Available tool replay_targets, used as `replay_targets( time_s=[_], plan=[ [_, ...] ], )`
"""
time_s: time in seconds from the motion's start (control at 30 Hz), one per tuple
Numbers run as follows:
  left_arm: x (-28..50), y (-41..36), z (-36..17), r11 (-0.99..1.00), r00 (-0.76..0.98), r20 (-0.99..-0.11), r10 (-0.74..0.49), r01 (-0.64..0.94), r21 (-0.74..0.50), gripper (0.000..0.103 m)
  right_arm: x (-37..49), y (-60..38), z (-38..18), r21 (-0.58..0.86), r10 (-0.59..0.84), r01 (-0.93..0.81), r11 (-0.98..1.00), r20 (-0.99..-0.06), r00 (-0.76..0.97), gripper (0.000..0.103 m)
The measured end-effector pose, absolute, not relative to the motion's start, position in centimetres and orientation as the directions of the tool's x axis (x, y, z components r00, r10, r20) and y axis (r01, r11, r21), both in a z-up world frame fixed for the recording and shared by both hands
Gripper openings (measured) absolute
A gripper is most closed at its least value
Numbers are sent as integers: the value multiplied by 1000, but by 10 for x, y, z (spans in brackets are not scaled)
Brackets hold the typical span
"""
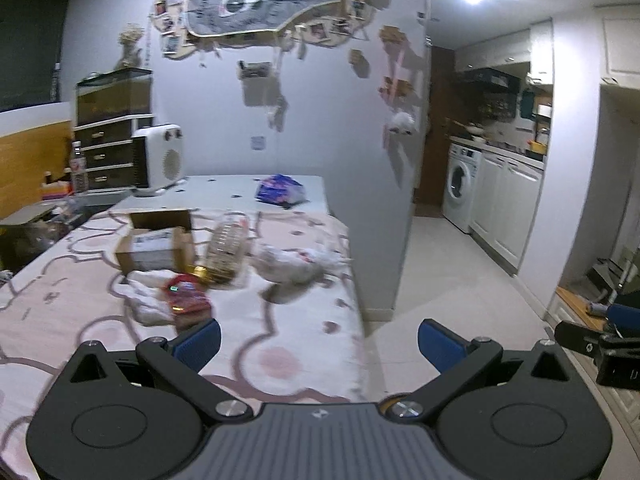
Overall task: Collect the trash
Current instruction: 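Raise both open tools away from the wastebasket back toward the bed, then grasp the red snack bag with the left tool while the right tool grasps the white plastic bag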
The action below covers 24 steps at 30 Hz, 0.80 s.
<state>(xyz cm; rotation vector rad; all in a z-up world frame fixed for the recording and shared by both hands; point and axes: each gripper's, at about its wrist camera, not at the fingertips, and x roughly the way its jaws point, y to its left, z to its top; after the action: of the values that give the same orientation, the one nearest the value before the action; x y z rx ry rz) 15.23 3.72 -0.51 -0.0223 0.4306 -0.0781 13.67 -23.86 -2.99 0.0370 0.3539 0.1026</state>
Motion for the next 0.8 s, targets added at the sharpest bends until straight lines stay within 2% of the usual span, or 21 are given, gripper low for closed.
replay_targets(
  time_s=[0.4, 0.53, 0.8],
  plan=[
    [187, 116, -18, 998, 882, -469, 44, -59, -18, 103, 181, -152, -33, 64, 243, -234, 970, -305, 921, 103],
    [209, 143, -31, 995, 859, -507, 77, -97, -13, 103, 201, -128, -40, 66, 262, -255, 965, -332, 906, 103],
    [264, 191, -55, 981, 817, -570, 91, -170, -88, 103, 244, -100, -57, 94, 285, -269, 959, -373, 883, 103]
  ],
)
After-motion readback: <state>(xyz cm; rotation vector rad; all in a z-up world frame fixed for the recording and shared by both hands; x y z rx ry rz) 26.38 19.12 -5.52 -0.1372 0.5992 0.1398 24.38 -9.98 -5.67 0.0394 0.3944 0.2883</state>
